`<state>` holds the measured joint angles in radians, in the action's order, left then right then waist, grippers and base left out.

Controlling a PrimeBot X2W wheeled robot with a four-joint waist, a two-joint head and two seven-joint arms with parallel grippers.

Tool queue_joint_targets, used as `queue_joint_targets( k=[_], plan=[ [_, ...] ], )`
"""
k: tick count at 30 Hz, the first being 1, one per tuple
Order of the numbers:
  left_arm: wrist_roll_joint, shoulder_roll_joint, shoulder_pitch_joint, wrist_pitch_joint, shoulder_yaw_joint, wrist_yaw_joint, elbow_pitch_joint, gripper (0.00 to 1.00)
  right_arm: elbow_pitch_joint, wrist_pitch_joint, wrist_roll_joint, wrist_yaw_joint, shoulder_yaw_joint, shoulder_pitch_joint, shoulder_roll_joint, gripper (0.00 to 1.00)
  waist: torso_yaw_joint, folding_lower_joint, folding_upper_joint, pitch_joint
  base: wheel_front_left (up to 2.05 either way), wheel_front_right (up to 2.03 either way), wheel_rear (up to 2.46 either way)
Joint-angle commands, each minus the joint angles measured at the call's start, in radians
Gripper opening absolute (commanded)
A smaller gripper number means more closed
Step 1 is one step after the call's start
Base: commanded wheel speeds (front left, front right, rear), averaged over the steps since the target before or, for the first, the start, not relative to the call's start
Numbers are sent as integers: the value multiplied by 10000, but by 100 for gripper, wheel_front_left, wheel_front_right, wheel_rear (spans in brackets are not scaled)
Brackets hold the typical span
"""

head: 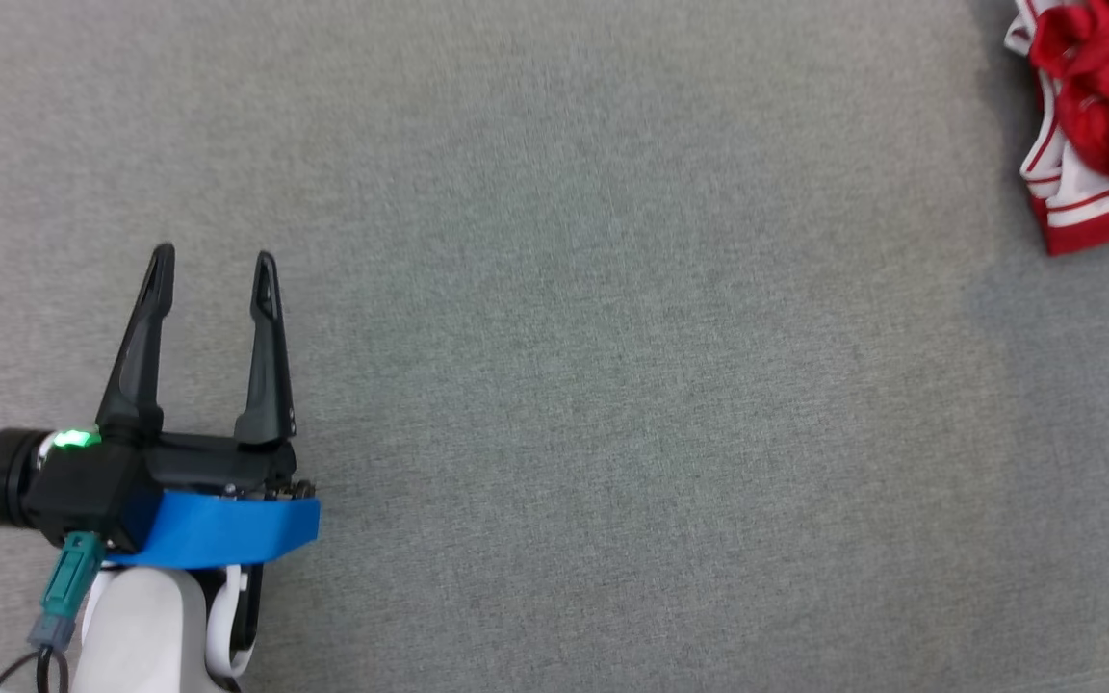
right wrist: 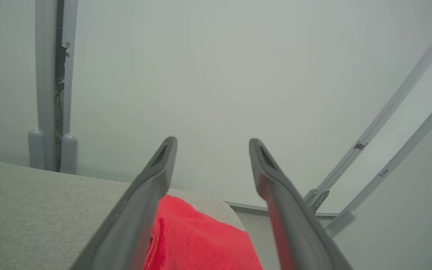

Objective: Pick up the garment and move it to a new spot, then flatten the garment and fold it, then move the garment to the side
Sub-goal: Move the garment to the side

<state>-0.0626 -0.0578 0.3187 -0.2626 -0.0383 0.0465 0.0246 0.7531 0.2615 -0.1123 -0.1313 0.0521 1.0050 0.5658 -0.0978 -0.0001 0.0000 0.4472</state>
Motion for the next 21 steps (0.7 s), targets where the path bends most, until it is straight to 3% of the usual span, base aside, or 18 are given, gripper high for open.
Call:
queue_joint_targets(
  k=[1, 12, 21],
  plan=[
    [-64, -28, -238, -27, 85, -18, 76, 100, -415, 42, 111, 11, 5, -514, -395, 100, 114, 1, 0, -534, 0, 0, 0],
    [-416, 41, -1148, -27, 285, -158, 531, 100, -2876, 45, -127, 11, 174, -3843, -2709, 100, 450, 1, 0, -2149, 0, 0, 0],
    [-548, 52, -1804, -27, 340, -174, 841, 100, -3908, 45, -436, 11, 188, -6095, -3678, 100, 491, 1, 0, -3036, 0, 0, 0]
  ],
)
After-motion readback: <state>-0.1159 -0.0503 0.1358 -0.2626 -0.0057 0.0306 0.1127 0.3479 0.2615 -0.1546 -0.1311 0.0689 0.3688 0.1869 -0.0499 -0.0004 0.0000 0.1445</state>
